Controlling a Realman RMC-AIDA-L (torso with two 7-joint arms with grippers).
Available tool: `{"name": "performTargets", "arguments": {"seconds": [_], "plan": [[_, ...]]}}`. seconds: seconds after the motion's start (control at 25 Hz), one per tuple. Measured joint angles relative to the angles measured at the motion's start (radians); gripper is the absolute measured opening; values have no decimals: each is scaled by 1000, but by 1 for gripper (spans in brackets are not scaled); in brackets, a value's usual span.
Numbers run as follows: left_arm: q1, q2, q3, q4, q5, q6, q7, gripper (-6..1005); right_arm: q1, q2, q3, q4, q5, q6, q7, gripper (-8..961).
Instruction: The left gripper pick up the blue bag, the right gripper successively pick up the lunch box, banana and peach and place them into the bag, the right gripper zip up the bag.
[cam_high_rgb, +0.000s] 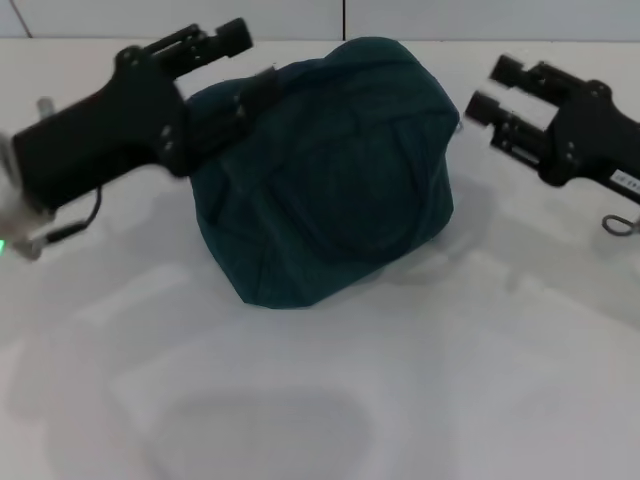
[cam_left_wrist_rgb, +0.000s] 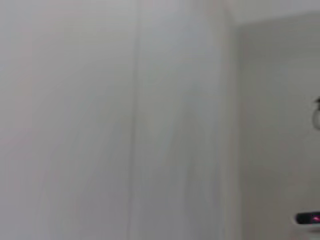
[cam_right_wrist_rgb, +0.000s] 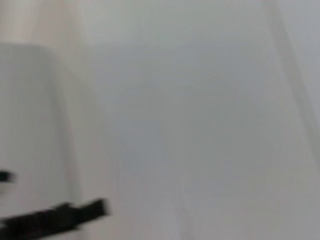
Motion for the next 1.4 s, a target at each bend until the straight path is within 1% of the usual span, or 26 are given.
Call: {"name": "performTargets", "arguments": {"seconds": [0.12,0.2,0.24,0.36,0.48,0.64,0.92,1.2,1.4], "plan": [[33,-1,0,-71,-25,95,120,522,10,-21,3,-78,-136,-80,88,527],[45,0,1,-152,-26,137,211,587,13,-24,4,-107,-195,-88,123,527],[48,1,1,-182,-27,148,244,611,16,-22,5,-115,-225,-90,133,527],[58,2,1,-258,-27,163,322,686,17,-5,5,-116,-259,-90,132,527],[65,2,0,-304,-28,162,368,760,20,4,7,-119,-286,-88,128,527],[67,1,1,-332,-22,165,412,760,31,5,7,-114,-298,-87,128,527],[69,1,1,-349,-21,165,414,759,25,6,17,-112,-300,-82,127,527],[70,2,1,-356,-20,167,415,758,8,29,56,-105,-301,-81,79,527],[70,0,1,-366,-21,168,410,753,7,31,56,-100,-302,-80,66,527]]}}
